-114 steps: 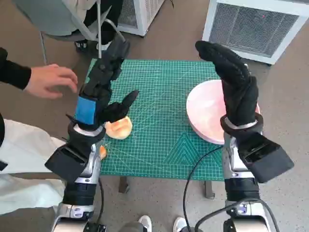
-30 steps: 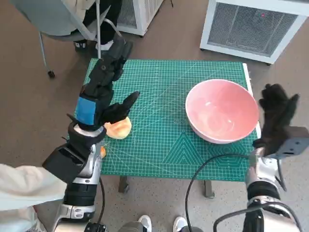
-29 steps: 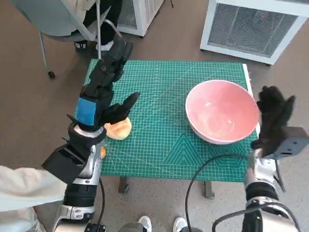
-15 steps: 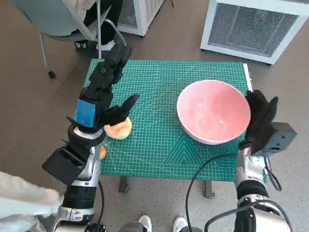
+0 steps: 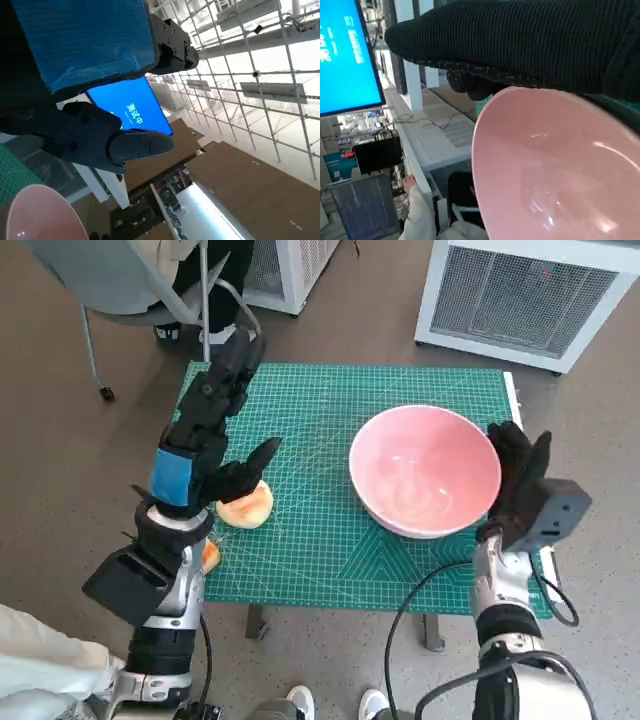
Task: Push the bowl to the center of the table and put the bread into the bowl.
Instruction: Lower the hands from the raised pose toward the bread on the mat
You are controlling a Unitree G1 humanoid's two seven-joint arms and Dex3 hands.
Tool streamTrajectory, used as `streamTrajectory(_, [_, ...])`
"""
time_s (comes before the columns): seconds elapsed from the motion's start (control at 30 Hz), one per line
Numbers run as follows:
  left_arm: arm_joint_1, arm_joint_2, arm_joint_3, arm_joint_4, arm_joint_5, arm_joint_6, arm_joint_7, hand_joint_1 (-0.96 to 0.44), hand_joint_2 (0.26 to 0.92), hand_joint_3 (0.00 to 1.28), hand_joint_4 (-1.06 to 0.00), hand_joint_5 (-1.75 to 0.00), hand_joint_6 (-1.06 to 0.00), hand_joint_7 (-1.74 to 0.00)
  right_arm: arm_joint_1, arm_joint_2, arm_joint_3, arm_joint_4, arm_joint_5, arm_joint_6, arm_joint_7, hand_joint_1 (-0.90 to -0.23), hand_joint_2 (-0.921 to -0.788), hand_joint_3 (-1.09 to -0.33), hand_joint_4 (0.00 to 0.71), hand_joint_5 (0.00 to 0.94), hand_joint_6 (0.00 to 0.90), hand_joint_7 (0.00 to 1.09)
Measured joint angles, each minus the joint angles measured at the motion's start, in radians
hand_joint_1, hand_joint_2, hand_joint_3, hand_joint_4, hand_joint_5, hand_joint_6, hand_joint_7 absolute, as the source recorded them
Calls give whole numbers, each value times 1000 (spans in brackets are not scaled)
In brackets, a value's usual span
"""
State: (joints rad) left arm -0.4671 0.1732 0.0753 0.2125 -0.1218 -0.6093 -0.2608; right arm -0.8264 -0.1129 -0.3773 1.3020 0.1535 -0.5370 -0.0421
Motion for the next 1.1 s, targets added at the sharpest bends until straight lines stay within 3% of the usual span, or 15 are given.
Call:
streamTrajectory(0.8, [4, 16, 21, 1, -1, 0, 0, -432, 921, 362, -292, -1, -352, -8, -103, 76, 9, 14, -12, 99, -22, -443, -921, -853, 302, 19, 62, 660])
streamTrajectory(1.1, [19, 17, 23, 0, -1, -1, 0, -440, 921, 359, -291, 0, -352, -7, -122, 85, 3, 20, -11, 136, -22, -420, -921, -850, 304, 18, 58, 656])
